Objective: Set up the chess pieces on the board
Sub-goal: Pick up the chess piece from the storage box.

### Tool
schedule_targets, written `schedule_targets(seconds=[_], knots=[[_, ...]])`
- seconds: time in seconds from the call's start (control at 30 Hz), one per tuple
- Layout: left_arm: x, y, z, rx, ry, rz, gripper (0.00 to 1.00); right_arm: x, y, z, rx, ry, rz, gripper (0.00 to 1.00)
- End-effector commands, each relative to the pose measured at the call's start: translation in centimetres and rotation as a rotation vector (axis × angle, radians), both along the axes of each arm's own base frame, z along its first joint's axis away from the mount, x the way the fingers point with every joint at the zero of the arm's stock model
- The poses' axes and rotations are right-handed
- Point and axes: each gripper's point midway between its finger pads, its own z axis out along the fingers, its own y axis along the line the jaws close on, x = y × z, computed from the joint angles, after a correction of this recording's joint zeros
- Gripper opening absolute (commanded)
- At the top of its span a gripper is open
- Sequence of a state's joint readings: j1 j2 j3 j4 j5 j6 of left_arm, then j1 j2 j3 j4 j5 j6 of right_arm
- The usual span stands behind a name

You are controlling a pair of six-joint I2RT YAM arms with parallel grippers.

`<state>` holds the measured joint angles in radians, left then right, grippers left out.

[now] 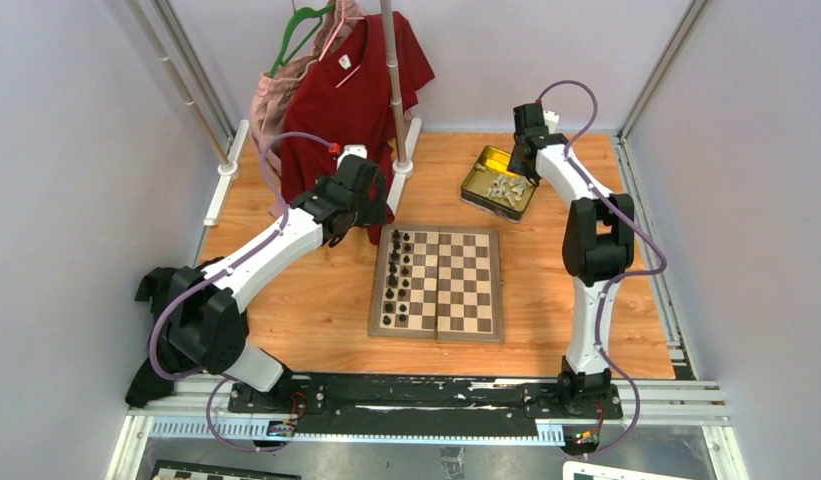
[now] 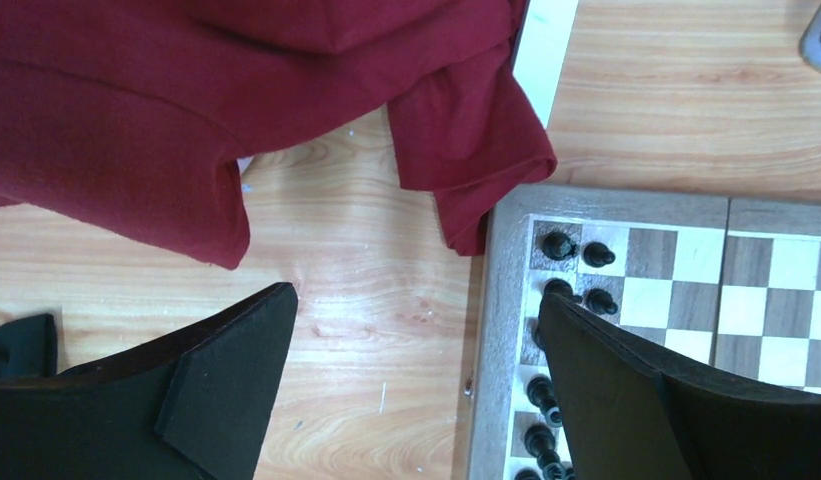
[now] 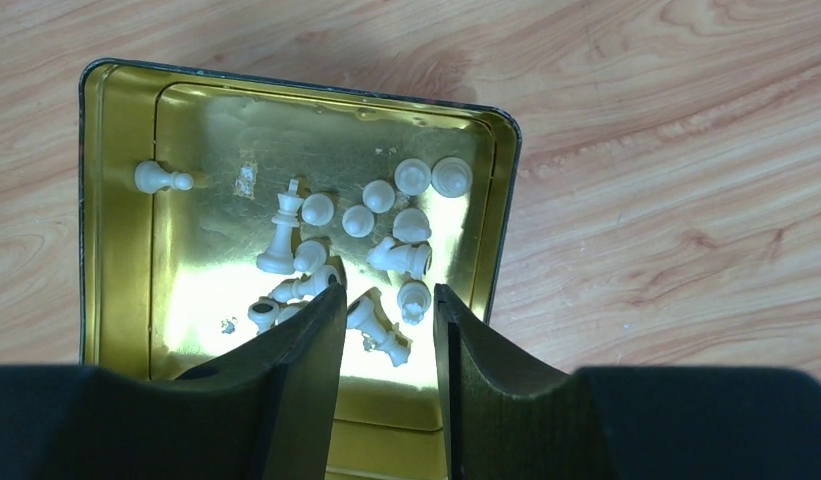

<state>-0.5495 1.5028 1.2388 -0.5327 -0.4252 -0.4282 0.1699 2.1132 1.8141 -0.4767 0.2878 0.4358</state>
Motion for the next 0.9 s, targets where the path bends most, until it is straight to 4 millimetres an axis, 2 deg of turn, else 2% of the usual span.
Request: schedule_targets(seconds=[0.0, 0.4, 0.87], knots=[[-0.3, 0.0, 0.8, -0.027, -0.030, 0.004, 0.97, 0.2, 0.0, -1.3, -0.011, 0.053, 0.013, 0.41], [-0.6, 0.3, 1.2, -0.022, -0.046, -0.003, 0.97, 0.8, -0.9, -4.0, -0.013, 0.101, -0.035, 0.39], [-0.9, 0.4, 0.3, -0.018, -0.027, -0.008, 0.96, 1.5, -2.4, -5.7, -0.009, 0.122, -0.054, 0.38]])
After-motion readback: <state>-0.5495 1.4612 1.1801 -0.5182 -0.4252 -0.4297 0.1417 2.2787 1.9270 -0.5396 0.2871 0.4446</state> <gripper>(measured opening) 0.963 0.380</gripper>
